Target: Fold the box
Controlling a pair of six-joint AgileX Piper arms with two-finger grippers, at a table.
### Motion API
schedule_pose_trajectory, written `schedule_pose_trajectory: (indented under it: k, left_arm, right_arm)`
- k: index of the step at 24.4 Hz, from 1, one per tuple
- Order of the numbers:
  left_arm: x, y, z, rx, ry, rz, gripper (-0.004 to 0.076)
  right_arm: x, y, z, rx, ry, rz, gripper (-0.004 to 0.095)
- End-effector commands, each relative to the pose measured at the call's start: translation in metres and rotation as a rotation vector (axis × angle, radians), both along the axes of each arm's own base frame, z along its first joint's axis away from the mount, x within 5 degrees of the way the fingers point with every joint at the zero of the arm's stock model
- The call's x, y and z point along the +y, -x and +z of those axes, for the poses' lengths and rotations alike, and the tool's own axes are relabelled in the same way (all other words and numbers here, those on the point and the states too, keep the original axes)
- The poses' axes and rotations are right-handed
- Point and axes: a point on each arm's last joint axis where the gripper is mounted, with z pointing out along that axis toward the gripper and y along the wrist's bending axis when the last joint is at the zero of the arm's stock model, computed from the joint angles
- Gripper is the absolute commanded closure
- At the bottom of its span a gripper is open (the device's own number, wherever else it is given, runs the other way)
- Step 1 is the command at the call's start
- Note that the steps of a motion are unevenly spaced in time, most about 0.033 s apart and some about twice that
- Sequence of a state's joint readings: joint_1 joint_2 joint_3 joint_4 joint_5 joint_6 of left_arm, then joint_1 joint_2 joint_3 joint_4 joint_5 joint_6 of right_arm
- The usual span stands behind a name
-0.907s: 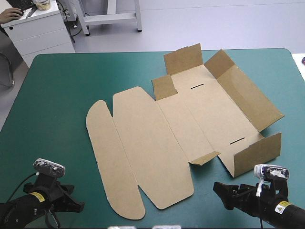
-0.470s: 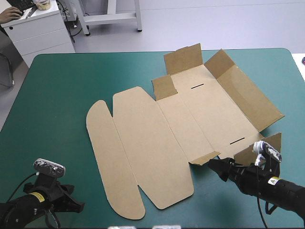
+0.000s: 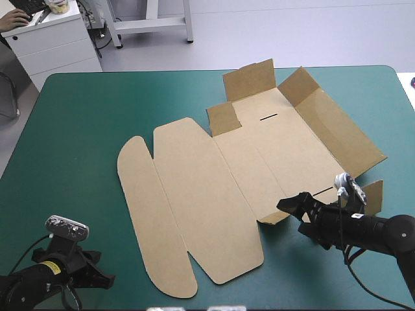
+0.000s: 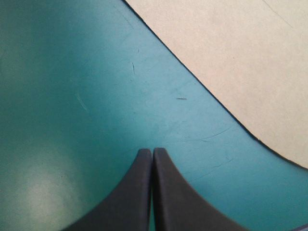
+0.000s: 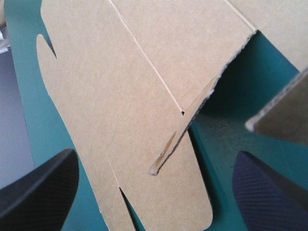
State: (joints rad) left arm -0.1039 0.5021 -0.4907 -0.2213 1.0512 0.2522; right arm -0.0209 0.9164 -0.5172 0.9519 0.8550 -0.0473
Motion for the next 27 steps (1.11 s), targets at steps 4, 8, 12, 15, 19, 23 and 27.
schedule_pose_trajectory:
  k: [4,8,12,15,19,23,27]
  left_arm:
    - [-0.002,-0.006,0.011,-0.057,0.027,0.004,0.0734]
    - [-0.002,-0.006,0.011,-0.057,0.027,0.004,0.0734]
    - [-0.002,-0.006,0.011,-0.057,0.027,0.004,0.0734]
    - [-0.002,-0.006,0.011,-0.057,0.027,0.004,0.0734]
    - [-0.002,-0.006,0.011,-0.057,0.027,0.004,0.0734]
    - [-0.002,-0.006,0.011,-0.057,0.027,0.004,0.0734]
    - [-0.002,-0.006,0.011,-0.057,0.027,0.004,0.0734]
  right_arm:
    - [0.003,-0.027,-0.002,0.012,-0.093,-0.032,0.0209]
    - [0.005,-0.038,-0.012,0.046,-0.128,-0.013,0.0249]
    - [0.005,-0.047,-0.024,0.096,-0.129,-0.018,0.0279]
    - [0.007,-0.051,-0.033,0.13,-0.121,-0.002,0.0307]
    - [0.016,-0.054,-0.041,0.155,-0.106,0.037,0.0655]
    - [0.021,-0.054,-0.041,0.104,-0.074,0.075,0.0911]
    - [0.021,-0.064,-0.028,-0.019,-0.014,0.133,0.0908]
